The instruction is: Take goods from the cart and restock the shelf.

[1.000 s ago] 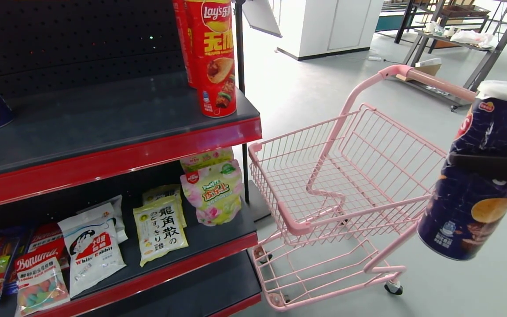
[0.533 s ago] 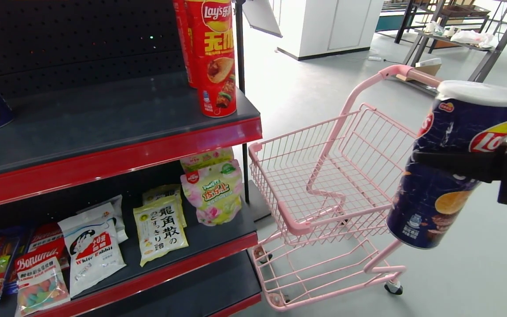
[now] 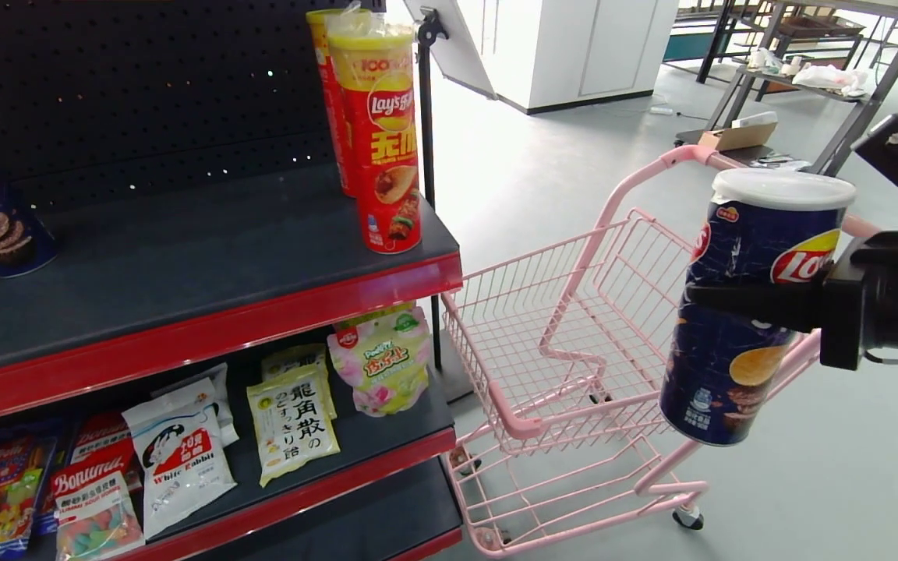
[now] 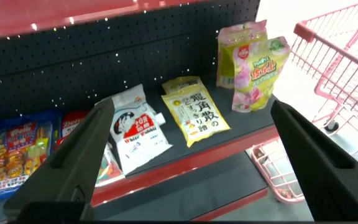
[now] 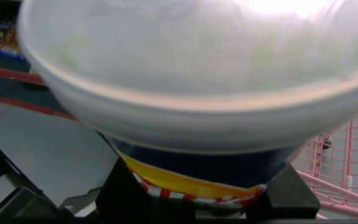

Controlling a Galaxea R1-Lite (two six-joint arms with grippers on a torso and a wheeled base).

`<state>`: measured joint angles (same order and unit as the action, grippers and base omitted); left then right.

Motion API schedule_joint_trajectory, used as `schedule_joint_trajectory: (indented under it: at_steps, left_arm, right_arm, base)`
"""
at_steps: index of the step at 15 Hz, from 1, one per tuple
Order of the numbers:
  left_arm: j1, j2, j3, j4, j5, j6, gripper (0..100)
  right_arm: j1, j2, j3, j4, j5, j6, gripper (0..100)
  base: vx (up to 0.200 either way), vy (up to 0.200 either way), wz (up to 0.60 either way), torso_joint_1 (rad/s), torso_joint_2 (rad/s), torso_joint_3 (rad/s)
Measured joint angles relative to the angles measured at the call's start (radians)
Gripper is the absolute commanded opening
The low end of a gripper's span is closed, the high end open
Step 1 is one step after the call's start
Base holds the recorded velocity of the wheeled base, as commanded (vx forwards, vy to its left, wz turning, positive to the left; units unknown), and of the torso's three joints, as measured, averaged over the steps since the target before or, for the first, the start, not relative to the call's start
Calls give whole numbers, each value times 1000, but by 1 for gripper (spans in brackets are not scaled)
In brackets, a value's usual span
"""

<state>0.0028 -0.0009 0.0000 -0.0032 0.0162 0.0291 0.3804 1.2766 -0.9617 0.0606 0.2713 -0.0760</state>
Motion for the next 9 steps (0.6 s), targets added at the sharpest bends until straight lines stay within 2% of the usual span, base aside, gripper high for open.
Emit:
schedule_joint_trajectory:
  at_steps: [6,9]
  left_arm:
    - [0,0,0,1,2,0,100]
    - [0,0,0,1,1,0,100]
  right_arm:
    - [0,-4,-10,2,-1,-2,0]
    - [0,-6,-11,2,-1,-14,0]
  base:
    - [0,0,0,215,-586,-373]
    - [0,0,0,175,-447,-276]
